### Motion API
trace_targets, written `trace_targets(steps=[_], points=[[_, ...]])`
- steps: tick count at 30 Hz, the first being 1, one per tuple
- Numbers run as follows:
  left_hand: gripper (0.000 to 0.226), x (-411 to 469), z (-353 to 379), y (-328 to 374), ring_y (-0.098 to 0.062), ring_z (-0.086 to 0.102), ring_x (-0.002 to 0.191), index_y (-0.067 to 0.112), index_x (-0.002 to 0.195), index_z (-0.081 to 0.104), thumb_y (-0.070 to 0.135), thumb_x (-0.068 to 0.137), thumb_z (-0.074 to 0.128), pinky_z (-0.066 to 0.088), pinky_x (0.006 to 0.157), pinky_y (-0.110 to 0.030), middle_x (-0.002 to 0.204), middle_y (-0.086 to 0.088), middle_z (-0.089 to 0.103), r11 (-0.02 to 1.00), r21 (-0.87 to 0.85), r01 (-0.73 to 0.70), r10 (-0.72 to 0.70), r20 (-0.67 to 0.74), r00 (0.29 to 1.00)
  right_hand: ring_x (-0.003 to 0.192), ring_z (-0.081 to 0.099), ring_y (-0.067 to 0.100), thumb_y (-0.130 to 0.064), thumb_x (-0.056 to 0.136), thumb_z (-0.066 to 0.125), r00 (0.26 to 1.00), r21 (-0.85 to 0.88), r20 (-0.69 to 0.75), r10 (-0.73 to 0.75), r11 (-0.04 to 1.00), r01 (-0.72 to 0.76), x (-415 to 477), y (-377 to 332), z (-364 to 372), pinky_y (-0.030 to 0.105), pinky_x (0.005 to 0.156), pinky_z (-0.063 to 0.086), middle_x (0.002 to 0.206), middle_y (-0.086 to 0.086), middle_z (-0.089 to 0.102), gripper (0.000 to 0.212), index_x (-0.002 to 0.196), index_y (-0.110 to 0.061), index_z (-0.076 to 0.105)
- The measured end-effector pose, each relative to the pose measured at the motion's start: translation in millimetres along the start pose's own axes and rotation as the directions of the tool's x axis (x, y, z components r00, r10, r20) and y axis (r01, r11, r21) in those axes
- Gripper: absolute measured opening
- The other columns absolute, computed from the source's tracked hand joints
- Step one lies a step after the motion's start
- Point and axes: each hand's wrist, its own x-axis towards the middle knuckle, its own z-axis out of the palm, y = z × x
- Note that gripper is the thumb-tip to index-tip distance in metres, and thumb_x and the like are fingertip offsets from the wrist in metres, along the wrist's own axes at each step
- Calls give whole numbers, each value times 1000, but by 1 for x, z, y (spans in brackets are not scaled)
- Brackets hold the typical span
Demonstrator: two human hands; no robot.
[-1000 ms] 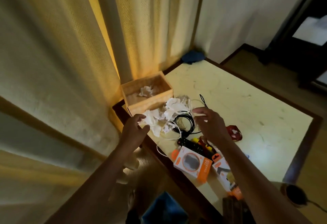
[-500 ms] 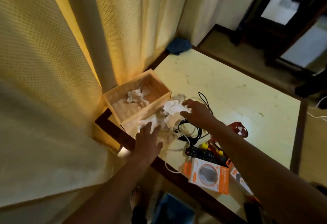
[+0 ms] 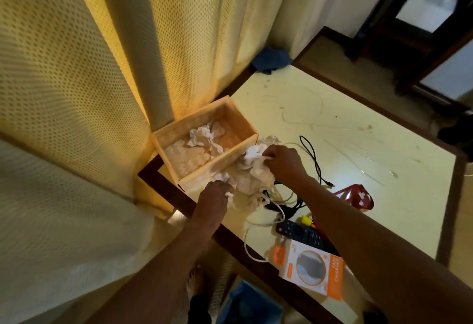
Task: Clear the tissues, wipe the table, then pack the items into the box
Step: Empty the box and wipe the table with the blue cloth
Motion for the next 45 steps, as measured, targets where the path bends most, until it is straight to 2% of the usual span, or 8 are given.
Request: trace_targets(steps=[5,8,13,18,21,25,38,45], points=[[30,-4,-12,17,-17,55,90,22,115,64,3,92,63,37,78,-26,110,2,60,988,-148,-48,24,-159,987,84,67,13,-17,90,68,998,200,-39,-58,978,64,-9,10,-41,16,65,45,95,-5,74,21,108,-27,72],[53,4,-13,29,-19,52,106,27,144,51,6,96,58,40,81,-28,118,0,53,988,-142,-64,47,-124,991,76,64,9,-10,90,57,995,223,-84,-54,972,71,-1,17,-61,12,61,43,88,-5,72,32,109,-31,70],[83,28,-4,46,-26,47,104,36,165,10,11,99,55,45,82,-38,118,-6,47,973,177,-150,140,72,988,99,65,26,4,85,51,993,89,-111,-48,994,58,31,24,-63,22,70,37,105,9,74,37,104,-14,77],[69,34,2,35,-29,47,120,32,158,35,13,96,56,47,99,-43,125,-8,49,991,117,-66,55,92,994,100,65,34,-22,92,61,999,-48,42,3,999,-1,63,24,-35,29,74,49,109,17,64,18,101,-9,69],[60,23,2,32,-25,44,124,27,151,46,24,93,61,43,102,-38,127,-4,48,998,-55,-28,29,12,1000,119,57,43,-52,91,67,987,-250,160,-9,967,50,70,26,-16,46,97,51,134,21,47,64,139,-15,49],[68,12,9,34,-17,40,117,31,140,50,63,84,71,42,100,-35,123,2,44,997,-79,-26,36,129,991,120,54,41,-39,98,62,985,-347,157,-66,931,117,75,30,7,45,94,49,131,16,45,46,139,-22,51],[19,12,16,23,-22,50,97,21,98,60,13,86,73,36,75,-28,99,4,46,1000,6,-30,30,83,996,86,66,7,-5,94,54,992,307,-128,-22,950,61,45,24,-61,4,60,43,108,-19,68,26,102,-23,70],[23,9,-10,38,-11,43,58,16,82,46,6,82,66,30,52,-28,69,5,48,965,-240,103,-119,-54,991,81,68,30,-5,93,60,991,786,-38,130,616,-51,29,47,-77,33,62,46,102,-2,79,18,85,-7,76]])
